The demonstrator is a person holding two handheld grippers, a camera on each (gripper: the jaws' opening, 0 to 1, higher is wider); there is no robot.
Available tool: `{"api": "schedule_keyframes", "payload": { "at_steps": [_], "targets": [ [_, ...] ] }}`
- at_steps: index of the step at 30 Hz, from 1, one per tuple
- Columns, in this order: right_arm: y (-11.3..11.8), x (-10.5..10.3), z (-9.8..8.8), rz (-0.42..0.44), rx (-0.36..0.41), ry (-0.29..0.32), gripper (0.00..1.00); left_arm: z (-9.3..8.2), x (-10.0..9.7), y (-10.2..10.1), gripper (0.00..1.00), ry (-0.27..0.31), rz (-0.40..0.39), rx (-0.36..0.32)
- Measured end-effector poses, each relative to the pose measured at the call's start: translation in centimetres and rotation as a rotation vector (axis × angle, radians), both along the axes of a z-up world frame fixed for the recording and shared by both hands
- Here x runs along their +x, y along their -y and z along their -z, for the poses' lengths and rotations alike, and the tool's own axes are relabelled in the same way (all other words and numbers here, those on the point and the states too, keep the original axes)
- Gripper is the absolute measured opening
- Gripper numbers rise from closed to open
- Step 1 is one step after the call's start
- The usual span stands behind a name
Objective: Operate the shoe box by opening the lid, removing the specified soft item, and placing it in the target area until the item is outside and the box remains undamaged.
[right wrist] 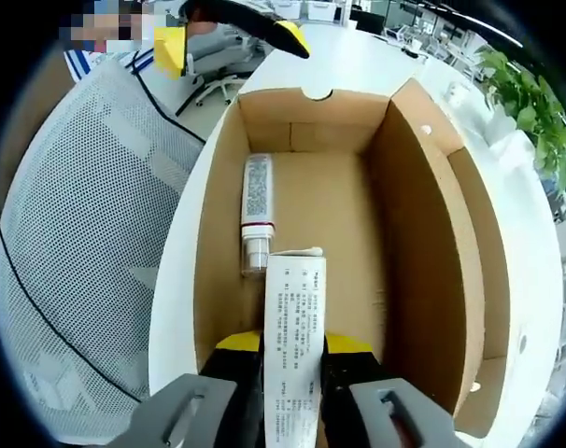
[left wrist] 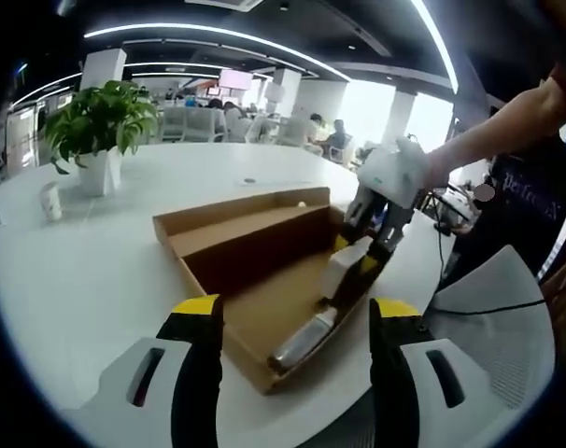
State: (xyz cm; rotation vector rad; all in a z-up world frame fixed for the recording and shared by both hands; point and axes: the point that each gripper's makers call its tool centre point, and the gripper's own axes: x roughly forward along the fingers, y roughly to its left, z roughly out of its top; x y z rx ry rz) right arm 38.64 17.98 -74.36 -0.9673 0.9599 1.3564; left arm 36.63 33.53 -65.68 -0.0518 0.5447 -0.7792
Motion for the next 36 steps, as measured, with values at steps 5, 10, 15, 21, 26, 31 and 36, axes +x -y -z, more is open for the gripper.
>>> {"api": "schedule_keyframes", "payload": {
  "at_steps": [5, 10, 15, 21, 26, 31, 36],
  "targets": [
    [-0.3, 0.4, -1.3, 0.008, 0.014, 0.022, 0.17, -0.4, 0.1, 0.4, 0.63, 0.007, 0.008, -0.003],
    [-0.7, 0.7, -2.7, 0.011, 0.033, 0.040, 0.17, -0.6, 0.1, 0.7, 0.63, 0.013, 0.015, -0.003],
    [-0.7, 1.0, -4.1, 0.010, 0.041, 0.065, 0.17, -0.9, 0.3, 0.9, 0.63, 0.019, 0.020, -0.006],
    [0.2, 1.2, -5.4, 0.010, 0.052, 0.085, 0.17, -1.0, 0.3, 1.4, 0.63, 0.024, 0.032, -0.006],
    [1.4, 1.1, -6.3, 0.028, 0.057, 0.097, 0.17, -1.2, 0.3, 1.9, 0.63, 0.026, 0.044, -0.007],
    [2.1, 1.1, -7.3, 0.048, 0.070, 0.112, 0.17, -1.2, 0.2, 2.6, 0.63, 0.027, 0.061, -0.004],
    [3.7, 1.4, -8.0, 0.074, 0.066, 0.129, 0.17, -1.2, 0.1, 3.4, 0.63, 0.028, 0.080, -0.002]
  ]
}}
